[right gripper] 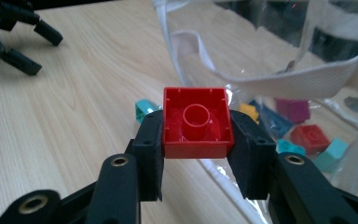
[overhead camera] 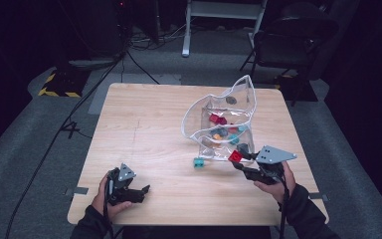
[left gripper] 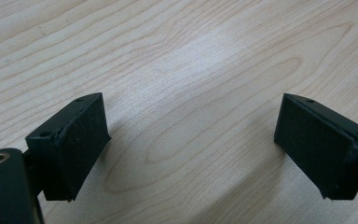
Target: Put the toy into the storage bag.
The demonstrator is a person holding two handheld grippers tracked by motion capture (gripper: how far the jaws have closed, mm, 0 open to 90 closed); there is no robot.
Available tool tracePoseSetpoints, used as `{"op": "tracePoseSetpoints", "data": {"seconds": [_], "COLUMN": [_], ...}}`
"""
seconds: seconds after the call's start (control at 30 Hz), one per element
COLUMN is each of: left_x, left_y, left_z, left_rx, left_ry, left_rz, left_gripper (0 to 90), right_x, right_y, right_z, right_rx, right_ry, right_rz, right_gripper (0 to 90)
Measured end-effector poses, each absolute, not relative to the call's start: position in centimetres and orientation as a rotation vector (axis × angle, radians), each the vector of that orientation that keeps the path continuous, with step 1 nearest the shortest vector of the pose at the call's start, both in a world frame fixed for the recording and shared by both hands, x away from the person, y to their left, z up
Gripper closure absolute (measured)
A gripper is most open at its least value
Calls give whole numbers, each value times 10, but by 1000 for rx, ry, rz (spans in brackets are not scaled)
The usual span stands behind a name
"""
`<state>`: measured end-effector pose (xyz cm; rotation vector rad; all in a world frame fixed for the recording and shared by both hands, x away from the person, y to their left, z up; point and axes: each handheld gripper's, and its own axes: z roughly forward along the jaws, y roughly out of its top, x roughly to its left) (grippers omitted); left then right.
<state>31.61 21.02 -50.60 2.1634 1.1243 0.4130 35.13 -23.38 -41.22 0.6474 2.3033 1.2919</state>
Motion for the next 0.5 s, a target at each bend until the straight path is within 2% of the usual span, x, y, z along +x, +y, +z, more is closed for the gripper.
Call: {"op": "tracePoseSetpoints", "data": {"seconds": [0.5], "left_x": [316], "left_y": [210], "left_z": [-506], "left_rx": [2164], "left_ry": [1124], "left_rz": [413], "left_gripper": [100], "right_x": [361], "right_y": [-242], "right_z": [-365], "right_rx": [645], "right_ry": [2169], "right_rz": [1339], "right_gripper": [592]}}
